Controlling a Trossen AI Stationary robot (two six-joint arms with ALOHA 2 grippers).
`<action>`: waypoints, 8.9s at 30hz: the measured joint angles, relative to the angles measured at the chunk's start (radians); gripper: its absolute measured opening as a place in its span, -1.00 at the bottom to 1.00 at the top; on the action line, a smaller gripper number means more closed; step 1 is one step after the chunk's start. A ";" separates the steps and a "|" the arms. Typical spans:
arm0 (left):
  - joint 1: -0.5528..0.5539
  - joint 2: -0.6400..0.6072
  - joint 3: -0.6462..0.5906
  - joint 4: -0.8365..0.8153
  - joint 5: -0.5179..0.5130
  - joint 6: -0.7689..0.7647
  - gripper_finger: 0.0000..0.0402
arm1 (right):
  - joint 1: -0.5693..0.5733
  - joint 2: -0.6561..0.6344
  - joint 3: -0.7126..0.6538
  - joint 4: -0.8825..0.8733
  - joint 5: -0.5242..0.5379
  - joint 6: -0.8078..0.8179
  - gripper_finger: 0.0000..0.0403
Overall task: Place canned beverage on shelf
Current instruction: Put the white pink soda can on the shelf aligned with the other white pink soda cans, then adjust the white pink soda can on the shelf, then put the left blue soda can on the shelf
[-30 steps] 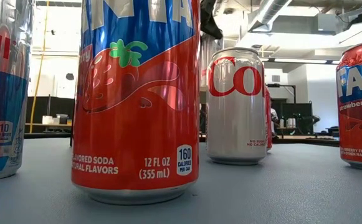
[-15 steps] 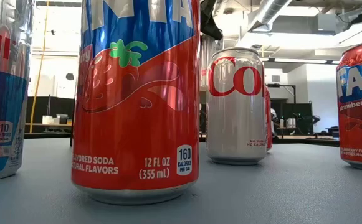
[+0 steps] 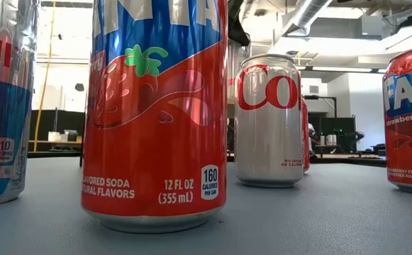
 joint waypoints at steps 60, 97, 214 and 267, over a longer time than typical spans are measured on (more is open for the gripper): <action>-0.043 -0.074 -0.098 -0.236 -0.103 -0.084 -0.13 | 0.000 0.000 0.000 -0.013 0.000 -0.008 0.19; 0.010 -0.040 -0.174 -0.039 -0.076 -0.045 -1.00 | 0.000 0.002 -0.025 -0.032 0.001 0.000 0.19; -0.969 -0.300 -0.127 -0.607 0.111 -0.766 -0.40 | 0.507 0.544 0.089 0.000 -0.161 0.680 0.60; -1.169 -0.290 -0.621 -0.279 -0.285 -1.243 -0.39 | 0.485 0.546 -0.010 0.109 -0.078 0.673 0.60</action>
